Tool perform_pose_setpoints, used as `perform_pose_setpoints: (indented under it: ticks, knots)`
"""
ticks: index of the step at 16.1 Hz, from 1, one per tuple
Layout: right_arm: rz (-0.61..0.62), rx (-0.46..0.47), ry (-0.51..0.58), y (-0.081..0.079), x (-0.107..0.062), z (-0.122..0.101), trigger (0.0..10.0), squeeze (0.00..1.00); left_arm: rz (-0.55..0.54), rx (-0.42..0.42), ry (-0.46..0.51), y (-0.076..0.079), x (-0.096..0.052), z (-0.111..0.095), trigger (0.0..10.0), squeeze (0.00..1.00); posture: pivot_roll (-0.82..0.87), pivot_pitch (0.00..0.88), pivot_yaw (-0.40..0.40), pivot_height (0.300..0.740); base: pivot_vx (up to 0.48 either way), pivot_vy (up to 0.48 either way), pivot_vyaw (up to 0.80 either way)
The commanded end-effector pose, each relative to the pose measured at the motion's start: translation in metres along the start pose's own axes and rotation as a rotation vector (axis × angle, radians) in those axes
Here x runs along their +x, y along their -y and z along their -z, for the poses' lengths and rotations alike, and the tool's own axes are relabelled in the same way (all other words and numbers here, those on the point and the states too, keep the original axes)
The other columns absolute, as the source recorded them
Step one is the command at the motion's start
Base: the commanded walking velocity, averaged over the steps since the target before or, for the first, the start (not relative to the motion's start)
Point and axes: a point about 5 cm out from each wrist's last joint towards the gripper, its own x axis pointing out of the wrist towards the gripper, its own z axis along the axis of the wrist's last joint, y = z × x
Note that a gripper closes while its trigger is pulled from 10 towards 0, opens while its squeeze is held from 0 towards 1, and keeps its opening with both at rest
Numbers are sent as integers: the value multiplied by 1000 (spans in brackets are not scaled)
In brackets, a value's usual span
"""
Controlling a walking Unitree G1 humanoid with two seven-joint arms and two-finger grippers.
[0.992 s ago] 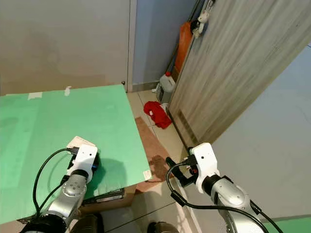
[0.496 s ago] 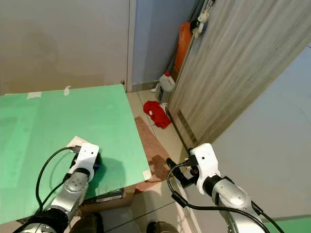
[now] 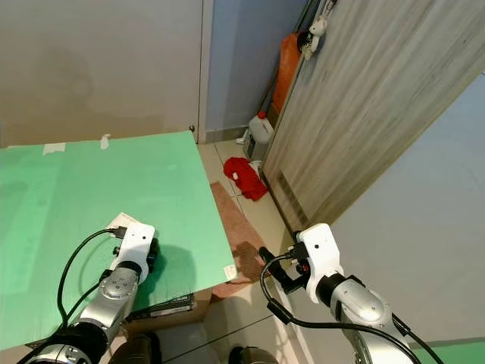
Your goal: Hang keys on a hook
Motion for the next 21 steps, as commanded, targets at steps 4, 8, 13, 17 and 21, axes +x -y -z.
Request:
perform_pose_setpoints:
  ticks: [4,8,13,17,21]
  knots:
    - [1,-8,-18,2,-3,1,10000,0,68,-1,-49,11,-3,12,0,0,-126,146,-149,740,0,0,0]
    - [-2,-8,-19,1,-2,1,10000,0,85,-10,-31,12,-4,10,0,0,-126,147,-148,740,0,0,0]
    - [0,-11,-15,2,0,-1,10000,0,82,2,67,6,-3,-6,0,0,-118,136,-144,740,0,0,0]
    - [-6,-9,-8,0,4,-1,10000,0,89,-3,153,6,-4,-25,0,0,-101,125,-140,740,0,0,0]
    - [-10,-9,-3,0,8,-1,10000,0,89,-14,177,3,-6,-30,0,0,-91,113,-135,740,0,0,0]
